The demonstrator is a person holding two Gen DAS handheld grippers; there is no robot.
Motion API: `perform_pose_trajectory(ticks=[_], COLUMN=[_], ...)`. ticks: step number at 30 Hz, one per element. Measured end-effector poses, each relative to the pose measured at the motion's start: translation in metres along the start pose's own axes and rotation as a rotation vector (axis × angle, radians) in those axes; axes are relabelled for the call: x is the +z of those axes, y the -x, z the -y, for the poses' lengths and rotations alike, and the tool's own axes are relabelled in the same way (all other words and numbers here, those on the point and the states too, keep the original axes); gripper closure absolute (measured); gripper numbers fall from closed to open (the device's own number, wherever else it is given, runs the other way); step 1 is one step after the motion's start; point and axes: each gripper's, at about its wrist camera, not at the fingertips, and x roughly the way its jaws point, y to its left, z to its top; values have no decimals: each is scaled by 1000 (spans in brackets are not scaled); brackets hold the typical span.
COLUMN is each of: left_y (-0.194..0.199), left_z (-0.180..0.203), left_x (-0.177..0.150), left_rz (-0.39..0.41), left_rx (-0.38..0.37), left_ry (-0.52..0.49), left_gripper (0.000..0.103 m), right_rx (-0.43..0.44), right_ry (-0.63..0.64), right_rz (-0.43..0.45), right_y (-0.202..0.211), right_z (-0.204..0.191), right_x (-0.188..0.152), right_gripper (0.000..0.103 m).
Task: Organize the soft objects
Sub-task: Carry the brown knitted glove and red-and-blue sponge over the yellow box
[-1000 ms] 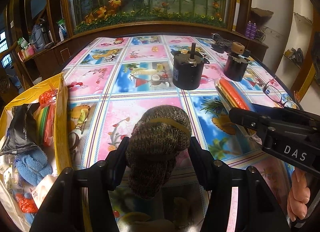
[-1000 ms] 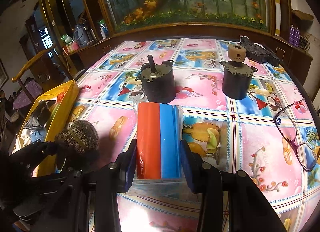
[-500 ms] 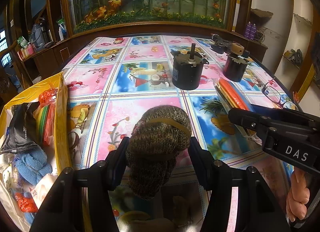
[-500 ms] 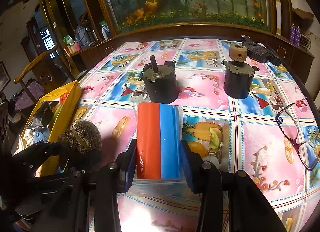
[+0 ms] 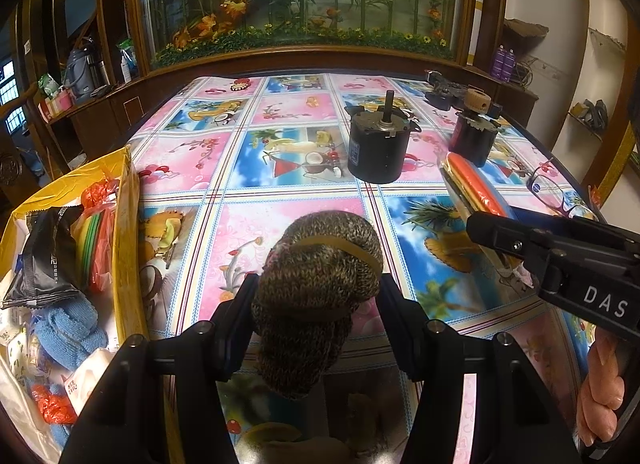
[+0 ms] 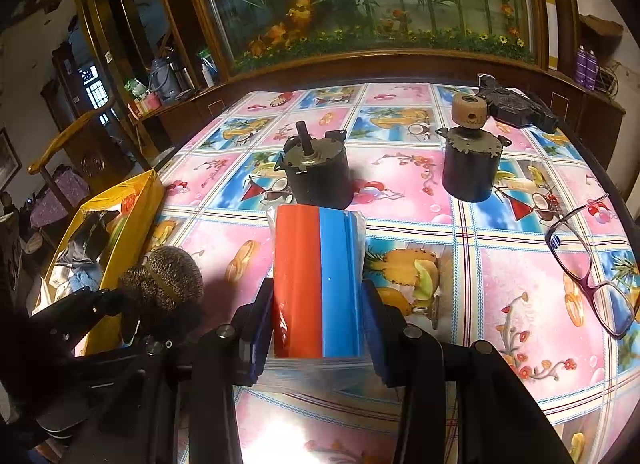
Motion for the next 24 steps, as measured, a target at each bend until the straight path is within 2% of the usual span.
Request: perform_pose_trajectory(ticks=[8, 13, 19, 24], left_y=[9, 33, 71, 93], left_z=[-2, -16, -60, -110], left_x=[1, 3, 7, 0], left_rz=[40, 83, 120, 145], left_rx=[11, 29, 42, 110], left_ry=[12, 42, 112, 200], left_gripper=[45, 45, 45, 45], right_rx=[-30, 10, 129, 232], right_ry=[-10, -51, -3, 87], right_rz=[19, 18, 22, -15], right_y=[1, 5, 12, 9], right_z=[0, -6, -58, -122], right_x=[1, 3, 10, 14], right_gripper=[59, 59, 58, 58])
